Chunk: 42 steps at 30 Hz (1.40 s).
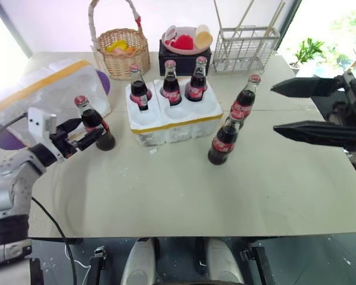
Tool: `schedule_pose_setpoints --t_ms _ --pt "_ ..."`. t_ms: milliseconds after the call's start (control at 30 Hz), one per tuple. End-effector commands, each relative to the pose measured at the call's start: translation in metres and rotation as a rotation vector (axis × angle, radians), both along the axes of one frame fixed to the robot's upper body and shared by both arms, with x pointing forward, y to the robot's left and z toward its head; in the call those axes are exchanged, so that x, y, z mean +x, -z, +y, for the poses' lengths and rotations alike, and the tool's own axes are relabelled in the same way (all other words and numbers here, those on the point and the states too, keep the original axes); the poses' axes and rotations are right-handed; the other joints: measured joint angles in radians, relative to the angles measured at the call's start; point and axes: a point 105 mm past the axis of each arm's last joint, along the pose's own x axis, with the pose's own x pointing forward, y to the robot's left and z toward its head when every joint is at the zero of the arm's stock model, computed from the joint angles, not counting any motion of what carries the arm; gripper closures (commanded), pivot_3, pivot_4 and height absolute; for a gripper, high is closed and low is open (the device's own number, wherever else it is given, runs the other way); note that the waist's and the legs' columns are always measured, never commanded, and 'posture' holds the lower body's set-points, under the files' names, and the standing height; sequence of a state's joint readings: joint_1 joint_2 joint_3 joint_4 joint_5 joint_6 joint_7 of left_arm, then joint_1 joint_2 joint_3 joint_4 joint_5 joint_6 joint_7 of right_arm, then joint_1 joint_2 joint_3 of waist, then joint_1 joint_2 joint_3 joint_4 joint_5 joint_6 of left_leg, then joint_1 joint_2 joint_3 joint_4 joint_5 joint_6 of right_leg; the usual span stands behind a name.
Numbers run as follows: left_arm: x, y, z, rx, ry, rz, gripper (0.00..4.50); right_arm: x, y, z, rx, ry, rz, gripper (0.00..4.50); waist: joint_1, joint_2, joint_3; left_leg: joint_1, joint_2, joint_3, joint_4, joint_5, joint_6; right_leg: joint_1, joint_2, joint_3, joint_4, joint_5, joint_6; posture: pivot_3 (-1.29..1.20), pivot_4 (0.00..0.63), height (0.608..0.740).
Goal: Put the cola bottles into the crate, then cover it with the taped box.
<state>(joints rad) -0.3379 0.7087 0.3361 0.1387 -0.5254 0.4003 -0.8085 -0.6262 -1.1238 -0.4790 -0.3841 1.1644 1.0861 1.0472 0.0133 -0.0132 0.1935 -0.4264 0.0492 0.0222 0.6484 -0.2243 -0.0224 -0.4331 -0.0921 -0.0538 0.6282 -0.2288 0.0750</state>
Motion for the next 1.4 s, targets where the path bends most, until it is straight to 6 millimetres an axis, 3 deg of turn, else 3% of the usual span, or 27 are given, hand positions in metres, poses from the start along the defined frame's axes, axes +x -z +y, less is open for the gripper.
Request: schedule_pose_setpoints --t_ms 33,167,267,400,467,733,867,933,1100,1267,1400 --pt "0.007 -0.002 -0.006 0.063 0.033 -0.032 0.08 -0.008 -0.007 0.004 0.026 -0.019 -0.035 0.00 -0.001 0.000 0.000 0.000 0.000 0.000 0.000 0.000 0.000 0.000 0.000 0.000 0.000 0.000 0.000 0.00 0.150 0.740" --pt "0.018 0.011 -0.009 0.099 0.037 -0.009 0.08 -0.004 -0.007 0.006 0.053 -0.003 -0.040 0.00 0.000 0.000 0.000 0.000 0.000 0.000 0.000 0.000 0.000 0.000 0.000 0.000 0.000 0.000 0.000 0.00 0.150 0.740" --pt "0.013 0.021 -0.014 0.106 0.086 0.019 0.08 -0.004 -0.007 0.008 0.061 0.001 -0.041 0.00 -0.001 0.000 0.000 0.000 0.000 0.000 0.000 0.000 0.000 0.000 0.000 0.000 0.000 0.000 0.001 0.00 0.150 0.740" --pt "0.000 0.020 -0.011 0.085 0.114 0.047 1.70 -0.003 -0.003 0.007 0.069 0.017 -0.027 0.00 -0.001 0.000 0.000 0.000 0.000 0.000 0.000 0.000 0.000 0.000 0.000 0.001 0.000 0.001 0.001 0.00 0.150 0.740" --pt "-0.009 0.013 -0.011 0.078 0.146 0.057 1.71 -0.004 -0.001 0.007 0.069 0.023 -0.022 0.00 -0.003 -0.001 0.000 0.000 0.000 0.000 0.000 0.000 0.000 0.000 0.000 0.001 0.000 0.000 0.000 0.00 0.150 0.740" --pt "-0.047 -0.064 -0.041 -0.065 0.412 0.018 1.71 -0.002 0.012 0.005 0.060 0.066 0.000 0.00 0.003 -0.006 0.003 -0.001 0.001 0.000 0.000 0.000 0.000 -0.001 0.000 0.001 0.000 0.000 0.000 0.00 0.150 0.740" --pt "-0.024 -0.113 -0.059 -0.166 0.440 -0.121 1.71 0.001 0.020 0.004 0.056 0.098 0.014 0.00 0.016 -0.007 0.003 -0.001 0.000 0.000 0.002 0.000 0.000 0.000 0.000 0.001 0.000 0.000 0.000 0.00 0.150 0.740" --pt "-0.009 -0.126 -0.064 -0.215 0.439 -0.145 1.71 0.000 0.024 0.004 0.057 0.107 0.018 0.00 0.023 -0.007 0.003 0.000 0.000 0.000 0.002 0.000 0.000 0.002 0.001 0.001 0.000 0.000 0.001 0.00 0.150 0.740" --pt "0.033 -0.112 -0.086 -0.150 0.399 -0.134 1.71 0.001 0.026 0.001 0.087 0.159 0.018 0.00 0.024 -0.006 0.003 0.001 0.000 0.000 0.001 0.000 0.001 0.002 0.003 0.001 0.001 0.002 0.005 0.00 0.150 0.740" --pt "0.048 -0.079 -0.104 -0.082 0.472 -0.056 1.71 0.002 0.038 -0.001 0.116 0.212 0.045 0.00 0.023 -0.009 0.004 0.000 0.002 -0.001 0.001 0.000 0.001 0.001 0.004 0.002 0.001 0.003 0.005 0.00 0.150 0.740" --pt "0.052 -0.071 -0.113 -0.084 0.511 -0.027 1.71 0.006 0.046 -0.005 0.137 0.262 0.065 0.00 0.023 -0.009 0.004 0.000 0.002 -0.001 0.001 0.000 0.001 0.001 0.004 0.002 0.001 0.003 0.004 0.00 0.150 0.740"
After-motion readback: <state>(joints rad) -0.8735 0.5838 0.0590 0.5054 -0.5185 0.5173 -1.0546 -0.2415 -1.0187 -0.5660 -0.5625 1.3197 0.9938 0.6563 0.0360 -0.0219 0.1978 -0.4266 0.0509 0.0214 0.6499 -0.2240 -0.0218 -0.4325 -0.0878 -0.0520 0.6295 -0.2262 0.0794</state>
